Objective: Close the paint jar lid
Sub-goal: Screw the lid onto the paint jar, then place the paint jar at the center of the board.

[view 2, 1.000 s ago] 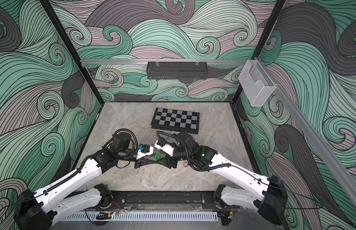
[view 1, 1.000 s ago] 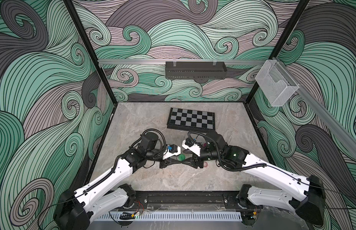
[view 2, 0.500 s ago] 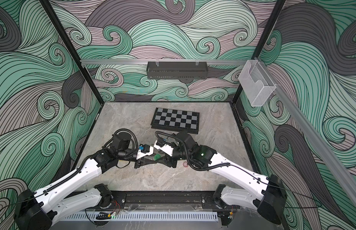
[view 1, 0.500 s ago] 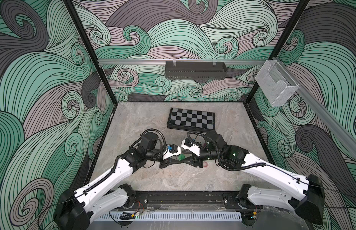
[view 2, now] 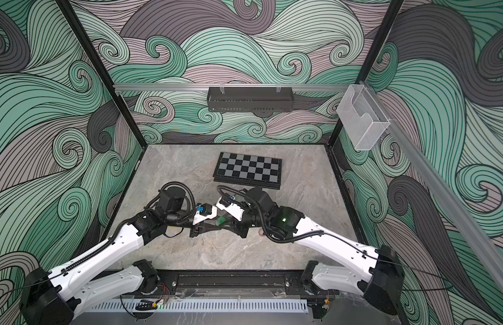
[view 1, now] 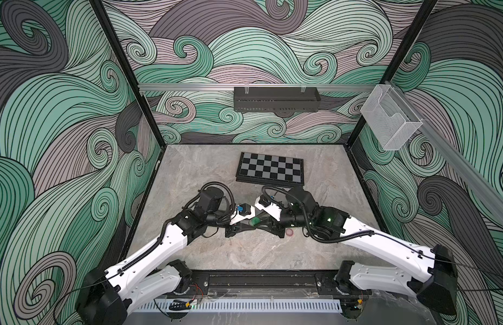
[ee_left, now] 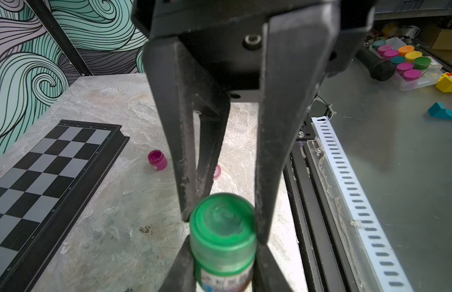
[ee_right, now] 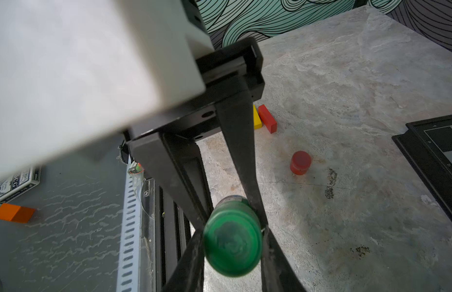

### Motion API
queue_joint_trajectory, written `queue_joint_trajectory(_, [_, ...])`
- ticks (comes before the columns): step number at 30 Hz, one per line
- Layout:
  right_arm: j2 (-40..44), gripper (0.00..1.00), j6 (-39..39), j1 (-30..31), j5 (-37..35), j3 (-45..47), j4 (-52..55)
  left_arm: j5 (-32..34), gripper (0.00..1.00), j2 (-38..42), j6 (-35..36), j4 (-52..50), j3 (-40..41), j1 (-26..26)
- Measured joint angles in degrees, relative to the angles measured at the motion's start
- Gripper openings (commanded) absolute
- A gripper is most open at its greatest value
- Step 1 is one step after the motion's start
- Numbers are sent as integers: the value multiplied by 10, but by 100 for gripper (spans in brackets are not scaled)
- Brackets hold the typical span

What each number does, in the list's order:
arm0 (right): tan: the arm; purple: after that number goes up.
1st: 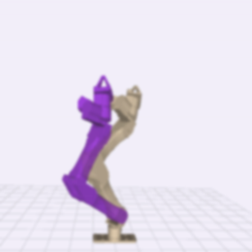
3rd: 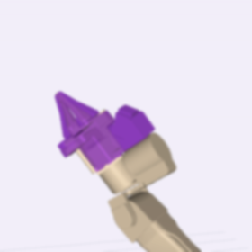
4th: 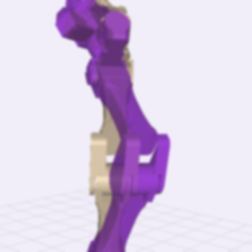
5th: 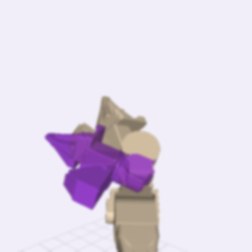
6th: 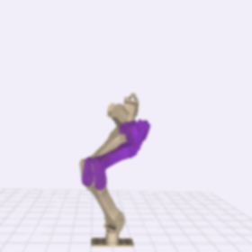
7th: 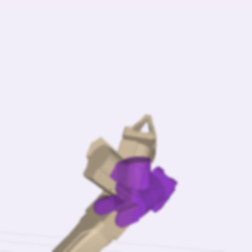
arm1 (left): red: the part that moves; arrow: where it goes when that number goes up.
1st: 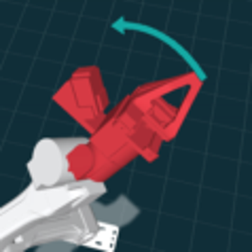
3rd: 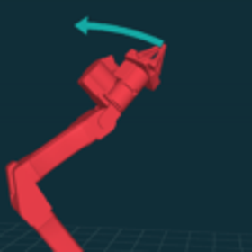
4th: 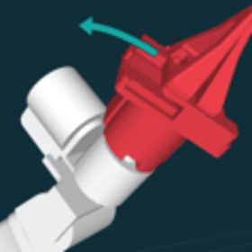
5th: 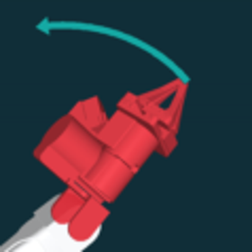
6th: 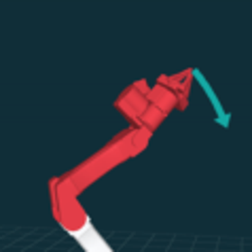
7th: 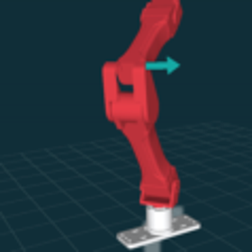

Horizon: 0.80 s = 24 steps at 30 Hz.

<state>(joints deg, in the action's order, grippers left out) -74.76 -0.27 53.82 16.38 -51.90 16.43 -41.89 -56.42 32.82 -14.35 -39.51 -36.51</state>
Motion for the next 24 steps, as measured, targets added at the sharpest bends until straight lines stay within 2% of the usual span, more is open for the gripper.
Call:
queue_joint_trajectory(5, [-3, 0, 92, 22, -60, 0, -4, 20, 6, 0, 0, 0, 0, 0])
queue_joint_trajectory(15, [-16, 0, 330, 55, -162, -6, -10, 56, 6, 0, -3, 4, 0, 0])
queue_joint_trajectory(19, [-23, 0, 370, 62, -183, -12, -9, 67, 6, 0, -3, 4, 0, 0])
queue_joint_trajectory(24, [-27, 0, 379, 63, -189, -16, -7, 71, 6, 0, -3, 5, 0, 1])
